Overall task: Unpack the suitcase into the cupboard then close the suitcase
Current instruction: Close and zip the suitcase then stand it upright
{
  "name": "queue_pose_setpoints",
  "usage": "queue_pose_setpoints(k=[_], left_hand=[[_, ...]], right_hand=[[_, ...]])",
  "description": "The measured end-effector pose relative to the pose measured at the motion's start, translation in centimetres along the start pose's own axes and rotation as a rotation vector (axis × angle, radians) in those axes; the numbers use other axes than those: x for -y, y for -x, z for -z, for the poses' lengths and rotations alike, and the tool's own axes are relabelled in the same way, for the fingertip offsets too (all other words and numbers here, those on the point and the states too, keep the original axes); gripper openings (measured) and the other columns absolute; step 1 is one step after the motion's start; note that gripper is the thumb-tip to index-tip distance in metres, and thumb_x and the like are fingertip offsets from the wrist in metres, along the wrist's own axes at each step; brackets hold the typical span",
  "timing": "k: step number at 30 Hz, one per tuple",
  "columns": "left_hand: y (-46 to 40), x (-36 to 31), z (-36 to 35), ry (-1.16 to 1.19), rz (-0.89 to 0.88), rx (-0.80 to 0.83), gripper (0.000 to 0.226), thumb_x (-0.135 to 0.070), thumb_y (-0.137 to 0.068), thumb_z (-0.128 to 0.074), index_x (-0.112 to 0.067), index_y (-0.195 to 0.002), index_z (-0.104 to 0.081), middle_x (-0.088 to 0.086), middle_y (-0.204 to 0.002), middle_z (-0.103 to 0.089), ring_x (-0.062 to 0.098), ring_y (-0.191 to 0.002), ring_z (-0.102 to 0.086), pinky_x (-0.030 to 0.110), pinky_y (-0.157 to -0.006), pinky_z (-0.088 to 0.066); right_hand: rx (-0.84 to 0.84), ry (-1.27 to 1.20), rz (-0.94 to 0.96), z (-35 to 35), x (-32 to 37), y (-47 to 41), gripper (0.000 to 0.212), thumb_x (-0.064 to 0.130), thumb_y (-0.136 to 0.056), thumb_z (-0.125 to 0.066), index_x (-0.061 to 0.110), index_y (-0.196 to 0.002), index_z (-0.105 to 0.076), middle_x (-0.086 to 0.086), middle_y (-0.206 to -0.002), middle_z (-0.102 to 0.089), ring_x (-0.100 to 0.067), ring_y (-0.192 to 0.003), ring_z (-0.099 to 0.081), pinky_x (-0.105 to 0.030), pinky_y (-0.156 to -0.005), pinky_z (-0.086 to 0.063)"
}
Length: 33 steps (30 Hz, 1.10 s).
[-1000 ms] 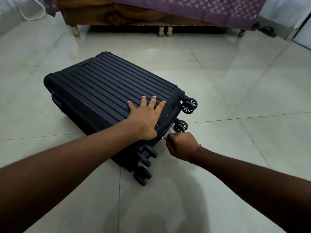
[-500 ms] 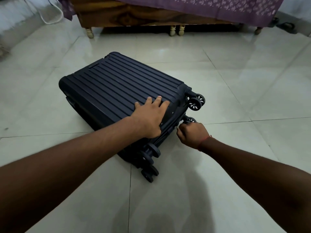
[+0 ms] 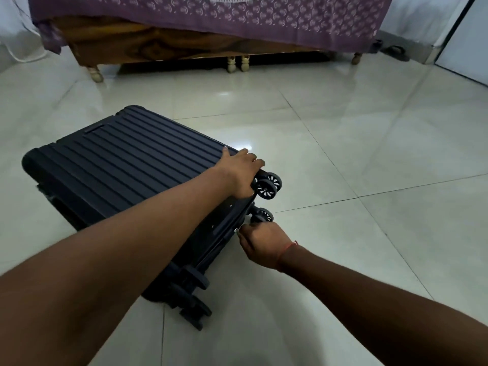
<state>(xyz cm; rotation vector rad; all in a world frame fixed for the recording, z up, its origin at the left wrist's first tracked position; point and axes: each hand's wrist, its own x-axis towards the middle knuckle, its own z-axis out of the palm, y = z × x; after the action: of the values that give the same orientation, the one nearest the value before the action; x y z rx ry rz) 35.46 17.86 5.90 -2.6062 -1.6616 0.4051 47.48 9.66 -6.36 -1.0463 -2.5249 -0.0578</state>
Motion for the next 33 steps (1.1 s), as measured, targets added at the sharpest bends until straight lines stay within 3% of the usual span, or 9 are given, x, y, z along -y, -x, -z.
queue_pose_setpoints(k=[3, 6, 9, 13, 15, 18, 20, 27, 33], left_hand=[[-2.2, -1.2, 0.2, -0.060, 0.063, 0.100, 0.050, -0.034, -0.083, -0.062, -0.026, -0.129, -0.047, 0.005, -0.129, -0.043, 0.028, -0.130, -0.034, 0.075, -0.101, -0.024], [-2.5, -2.2, 1.0, -0.138, 0.087, 0.130, 0.042, -0.019, -0.086, -0.061, -0.023, -0.126, -0.049, 0.006, -0.128, -0.041, 0.029, -0.124, -0.038, 0.077, -0.094, -0.031], [-1.7, -1.7, 2.3, -0.162, 0.041, 0.115, 0.033, -0.009, -0.087, -0.059, -0.015, -0.119, -0.054, 0.006, -0.121, -0.041, 0.031, -0.112, -0.049, 0.077, -0.089, -0.036], [0.8, -0.7, 4.0, -0.188, -0.020, 0.045, 0.026, -0.012, -0.086, -0.057, -0.011, -0.112, -0.055, 0.006, -0.116, -0.041, 0.031, -0.099, -0.054, 0.071, -0.081, -0.045], [2.2, -0.7, 4.3, -0.210, -0.065, 0.016, 0.026, -0.013, -0.085, -0.056, -0.011, -0.111, -0.056, 0.006, -0.116, -0.042, 0.031, -0.096, -0.056, 0.061, -0.074, -0.048], [4.1, -0.7, 3.7, -0.194, -0.128, 0.008, 0.027, -0.014, -0.085, -0.054, -0.013, -0.112, -0.056, 0.006, -0.115, -0.042, 0.030, -0.098, -0.055, 0.064, -0.076, -0.047], [5.5, -0.5, 3.1, -0.203, -0.189, 0.009, 0.026, -0.016, -0.087, -0.053, -0.013, -0.113, -0.055, 0.006, -0.115, -0.042, 0.029, -0.100, -0.053, 0.064, -0.079, -0.048], [12.2, 0.9, 0.6, -0.378, -0.379, 0.097, 0.039, -0.018, -0.091, -0.048, -0.016, -0.130, -0.047, 0.005, -0.127, -0.036, 0.025, -0.118, -0.043, 0.071, -0.092, -0.038], [19.2, 2.5, -2.6, -0.354, -0.620, 0.048, 0.043, -0.012, -0.090, -0.050, -0.017, -0.132, -0.046, 0.005, -0.135, -0.040, 0.024, -0.137, -0.032, 0.076, -0.103, -0.021]], right_hand=[[-0.005, 0.004, -0.028, -0.7, 0.0, 0.3, 0.024, 0.016, -0.072, -0.074, 0.014, -0.060, -0.052, -0.006, -0.047, -0.055, -0.027, -0.038, -0.050, -0.022, -0.044, -0.032], [-0.008, -0.074, -0.054, -1.2, 0.4, 0.5, 0.019, 0.015, -0.078, -0.056, 0.011, -0.060, -0.051, -0.007, -0.046, -0.052, -0.028, -0.036, -0.048, -0.020, -0.043, -0.025], [-0.025, -0.088, -0.105, -1.3, 1.1, 0.5, 0.025, 0.024, -0.080, -0.040, 0.011, -0.063, -0.053, -0.007, -0.047, -0.053, -0.029, -0.036, -0.048, -0.021, -0.038, -0.029], [-0.015, -0.066, -0.120, -1.1, 1.6, 0.2, 0.028, 0.027, -0.081, -0.040, 0.011, -0.064, -0.054, -0.006, -0.047, -0.055, -0.029, -0.037, -0.051, -0.022, -0.038, -0.036], [0.045, -0.033, -0.129, -0.5, 1.3, -0.1, 0.028, 0.026, -0.084, -0.043, 0.010, -0.067, -0.056, -0.010, -0.055, -0.061, -0.033, -0.046, -0.058, -0.026, -0.046, -0.043], [0.161, 0.004, -0.257, 1.3, -0.9, -0.7, 0.024, 0.029, -0.092, -0.044, 0.011, -0.089, -0.059, -0.015, -0.088, -0.068, -0.039, -0.078, -0.063, -0.034, -0.062, -0.041], [0.197, 0.055, -0.278, 2.5, -2.4, -0.7, 0.021, 0.030, -0.093, -0.041, 0.016, -0.084, -0.055, -0.011, -0.092, -0.067, -0.037, -0.083, -0.062, -0.033, -0.063, -0.038], [0.239, 0.129, -0.066, 2.2, -0.7, -0.6, 0.029, 0.032, -0.096, -0.036, 0.012, -0.088, -0.056, -0.010, -0.085, -0.066, -0.037, -0.076, -0.062, -0.031, -0.059, -0.031], [0.144, 0.133, 0.138, 0.6, 2.3, -1.2, 0.031, 0.032, -0.085, -0.034, 0.017, -0.061, -0.047, -0.001, -0.051, -0.054, -0.029, -0.040, -0.052, -0.023, -0.042, -0.023]])
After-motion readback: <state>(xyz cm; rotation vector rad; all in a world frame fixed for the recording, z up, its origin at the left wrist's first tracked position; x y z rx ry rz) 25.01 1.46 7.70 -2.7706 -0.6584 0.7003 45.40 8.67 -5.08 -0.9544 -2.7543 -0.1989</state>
